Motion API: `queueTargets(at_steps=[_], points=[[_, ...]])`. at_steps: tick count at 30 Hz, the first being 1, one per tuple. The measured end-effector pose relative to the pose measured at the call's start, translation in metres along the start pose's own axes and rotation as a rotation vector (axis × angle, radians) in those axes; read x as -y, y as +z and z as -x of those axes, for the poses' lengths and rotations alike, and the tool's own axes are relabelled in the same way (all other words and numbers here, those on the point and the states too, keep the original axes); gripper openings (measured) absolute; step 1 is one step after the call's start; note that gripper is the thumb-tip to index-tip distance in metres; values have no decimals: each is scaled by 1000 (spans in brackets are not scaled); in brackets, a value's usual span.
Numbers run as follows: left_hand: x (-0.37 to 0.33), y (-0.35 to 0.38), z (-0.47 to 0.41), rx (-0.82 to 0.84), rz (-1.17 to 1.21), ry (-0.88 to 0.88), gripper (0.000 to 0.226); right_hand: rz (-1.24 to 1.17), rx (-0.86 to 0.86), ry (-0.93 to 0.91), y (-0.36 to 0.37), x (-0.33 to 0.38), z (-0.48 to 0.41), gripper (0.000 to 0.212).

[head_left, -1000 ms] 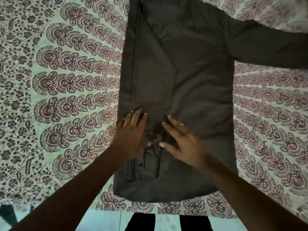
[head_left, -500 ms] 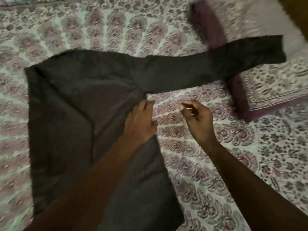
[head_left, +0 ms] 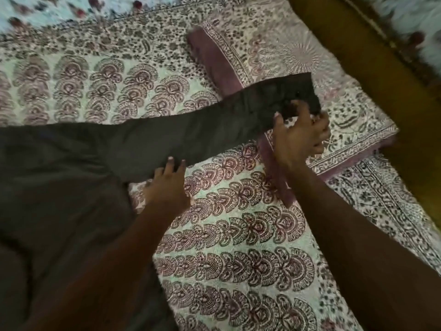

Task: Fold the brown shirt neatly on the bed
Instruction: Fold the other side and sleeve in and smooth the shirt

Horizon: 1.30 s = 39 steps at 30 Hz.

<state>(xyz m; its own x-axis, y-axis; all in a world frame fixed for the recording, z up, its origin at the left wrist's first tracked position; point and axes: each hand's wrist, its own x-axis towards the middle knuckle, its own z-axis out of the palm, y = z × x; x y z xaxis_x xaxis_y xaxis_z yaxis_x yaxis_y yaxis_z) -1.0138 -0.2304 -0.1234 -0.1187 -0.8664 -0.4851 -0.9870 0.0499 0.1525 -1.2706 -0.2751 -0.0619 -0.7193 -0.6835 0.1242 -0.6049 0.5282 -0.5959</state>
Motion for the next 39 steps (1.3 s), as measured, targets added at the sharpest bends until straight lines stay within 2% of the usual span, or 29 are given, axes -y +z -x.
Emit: queueTargets(at_steps=[5, 7, 9, 11, 13, 14, 15, 17, 18, 19, 21, 22, 24, 26, 29, 31, 33, 34, 36, 39], points=[[3, 0, 0, -32, -4, 18, 114, -51, -33, 68, 10, 2, -44, 28], [4, -4, 0, -5, 13, 23, 113, -111, -51, -21, 12, 3, -41, 19], [8, -2, -3, 18, 95, 26, 109, -241, -58, -202, 16, 4, -25, 16], [10, -4, -4, -64, 419, 30, 89, -369, 16, -371, 20, 4, 8, 14], [7, -14, 5, -178, 897, -55, 53, -407, 150, -553, 23, 5, 53, 11], [8, -22, 12, -178, 1130, -119, 39, -413, 196, -645, 26, 5, 77, 12], [9, -32, 18, -110, 1344, -180, 37, -425, 228, -727, 30, 4, 101, 14], [19, -44, 31, 125, 1670, -231, 57, -442, 304, -841, 37, 5, 147, 20], [25, -46, 36, 190, 1733, -211, 62, -443, 356, -875, 38, 6, 167, 23], [33, -48, 43, 204, 1767, -183, 53, -439, 400, -905, 40, 9, 186, 25], [50, -47, 55, 90, 1759, -225, 17, -426, 442, -951, 39, 19, 217, 22], [60, -48, 59, -6, 1752, -300, 18, -435, 453, -950, 38, 25, 229, 19], [85, -49, 71, -128, 1778, -408, 22, -499, 447, -849, 35, 38, 245, 27], [113, -56, 85, -148, 1824, -442, 18, -568, 431, -621, 37, 50, 258, 39], [163, -65, 112, -169, 1879, -435, 22, -613, 457, -117, 57, 71, 271, 54], [197, -68, 129, -183, 1860, -446, 21, -686, 518, 227, 67, 91, 271, 51], [236, -71, 147, -167, 1899, -384, 37, -987, 591, 595, 82, 109, 270, 42], [256, -71, 157, -161, 1906, -365, 44, -1114, 599, 703, 87, 120, 271, 37], [296, -70, 172, -187, 1828, -410, 42, -1207, 601, 766, 95, 141, 275, 42], [361, -68, 194, -270, 1727, -521, 29, -1164, 649, 788, 112, 164, 296, 47]])
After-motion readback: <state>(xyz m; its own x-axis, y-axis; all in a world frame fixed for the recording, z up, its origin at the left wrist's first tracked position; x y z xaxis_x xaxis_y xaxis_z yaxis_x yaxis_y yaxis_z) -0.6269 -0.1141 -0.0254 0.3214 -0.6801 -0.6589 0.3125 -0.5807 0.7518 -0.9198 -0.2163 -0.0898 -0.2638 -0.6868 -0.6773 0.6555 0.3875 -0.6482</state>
